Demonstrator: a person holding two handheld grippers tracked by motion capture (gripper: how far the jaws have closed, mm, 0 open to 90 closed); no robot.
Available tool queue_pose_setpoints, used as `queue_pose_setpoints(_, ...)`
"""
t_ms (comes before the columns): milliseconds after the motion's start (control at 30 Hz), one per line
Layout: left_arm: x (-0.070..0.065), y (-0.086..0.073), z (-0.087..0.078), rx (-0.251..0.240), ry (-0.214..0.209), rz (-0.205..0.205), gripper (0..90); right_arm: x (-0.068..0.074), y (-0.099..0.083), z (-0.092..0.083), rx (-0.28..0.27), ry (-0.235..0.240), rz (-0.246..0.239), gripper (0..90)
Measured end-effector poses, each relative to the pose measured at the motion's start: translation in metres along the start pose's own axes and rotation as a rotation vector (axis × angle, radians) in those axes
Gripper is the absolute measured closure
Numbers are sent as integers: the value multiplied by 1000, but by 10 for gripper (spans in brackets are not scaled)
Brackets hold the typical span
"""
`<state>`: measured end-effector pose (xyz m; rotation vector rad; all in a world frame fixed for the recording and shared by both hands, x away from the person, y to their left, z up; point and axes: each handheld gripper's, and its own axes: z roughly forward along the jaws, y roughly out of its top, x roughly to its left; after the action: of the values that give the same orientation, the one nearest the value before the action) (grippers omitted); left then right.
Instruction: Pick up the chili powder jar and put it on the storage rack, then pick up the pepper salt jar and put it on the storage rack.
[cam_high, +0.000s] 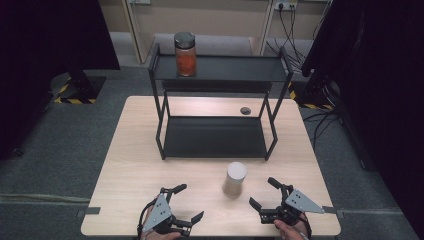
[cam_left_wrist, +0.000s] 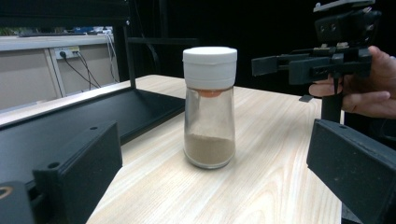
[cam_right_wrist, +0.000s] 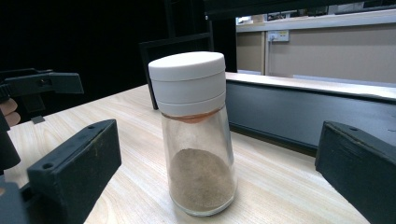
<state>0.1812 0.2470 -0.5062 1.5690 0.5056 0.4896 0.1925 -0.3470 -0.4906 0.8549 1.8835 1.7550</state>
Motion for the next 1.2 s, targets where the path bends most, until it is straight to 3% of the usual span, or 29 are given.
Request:
queue_pose_setpoints(567,0,-3,0,6,12,-8,30,1,1,1,-1,2,-9,6)
queue_pose_setpoints(1200,0,-5,-2,10,15,-23,30,4,8,21,16,19,-39,6)
